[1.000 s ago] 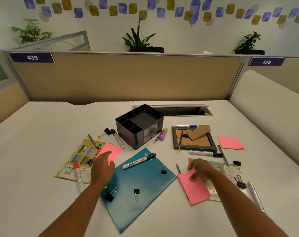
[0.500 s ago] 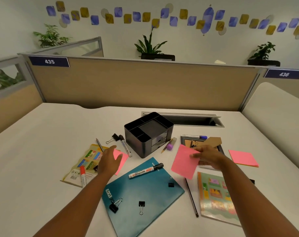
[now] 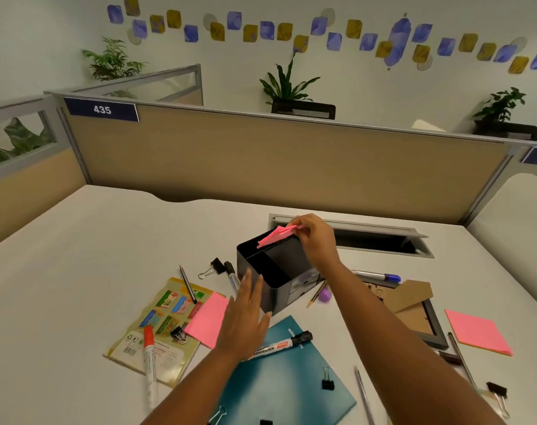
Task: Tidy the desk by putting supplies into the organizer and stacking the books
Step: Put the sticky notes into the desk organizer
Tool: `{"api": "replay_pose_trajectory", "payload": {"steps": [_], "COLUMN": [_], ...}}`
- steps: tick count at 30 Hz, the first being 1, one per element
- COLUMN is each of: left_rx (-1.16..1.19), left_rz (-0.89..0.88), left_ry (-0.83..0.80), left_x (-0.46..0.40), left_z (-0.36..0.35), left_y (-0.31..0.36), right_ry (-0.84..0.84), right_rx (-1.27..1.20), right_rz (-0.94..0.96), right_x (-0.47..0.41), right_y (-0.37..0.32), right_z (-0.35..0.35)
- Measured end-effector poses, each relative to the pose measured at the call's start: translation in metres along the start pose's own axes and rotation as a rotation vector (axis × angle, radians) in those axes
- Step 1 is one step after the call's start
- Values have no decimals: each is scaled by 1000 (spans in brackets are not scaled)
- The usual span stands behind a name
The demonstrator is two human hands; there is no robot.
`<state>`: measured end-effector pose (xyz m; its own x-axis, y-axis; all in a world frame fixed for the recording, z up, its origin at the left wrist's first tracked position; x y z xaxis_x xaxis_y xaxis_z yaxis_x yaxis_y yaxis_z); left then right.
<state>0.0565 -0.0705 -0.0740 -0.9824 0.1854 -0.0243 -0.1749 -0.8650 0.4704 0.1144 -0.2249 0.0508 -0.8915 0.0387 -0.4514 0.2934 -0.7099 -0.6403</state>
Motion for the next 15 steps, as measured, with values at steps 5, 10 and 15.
{"api": "replay_pose_trajectory", "payload": {"steps": [5,10,15], "left_rx": [-2,-101,-227], "left_rz": [-3,-2,319], "left_ry": [-6,158,239], "left_x": [2,3,-4], "left_z": [-4,-4,7], "left_y": [-5,-19,-63], "right_ry": [-147,-274,-284], "right_rx": [86,141,184], "right_rz": [86,182,223], "right_x": [-28,-45,-53], "right_y": [2,14,13], "right_z": [-40,-62,-67]}}
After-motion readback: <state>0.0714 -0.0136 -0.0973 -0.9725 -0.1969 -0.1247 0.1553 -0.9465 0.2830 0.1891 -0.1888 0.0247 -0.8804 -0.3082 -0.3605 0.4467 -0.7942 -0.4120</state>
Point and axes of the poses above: each hand's wrist, its own x-axis away from the middle knuckle, its own z-axis out of the back of the hand, y = z × x, the point moved 3 cm from there along -x, towards the middle knuckle, and after that the axes turned 10 degrees about z, right-handed, at the moved point
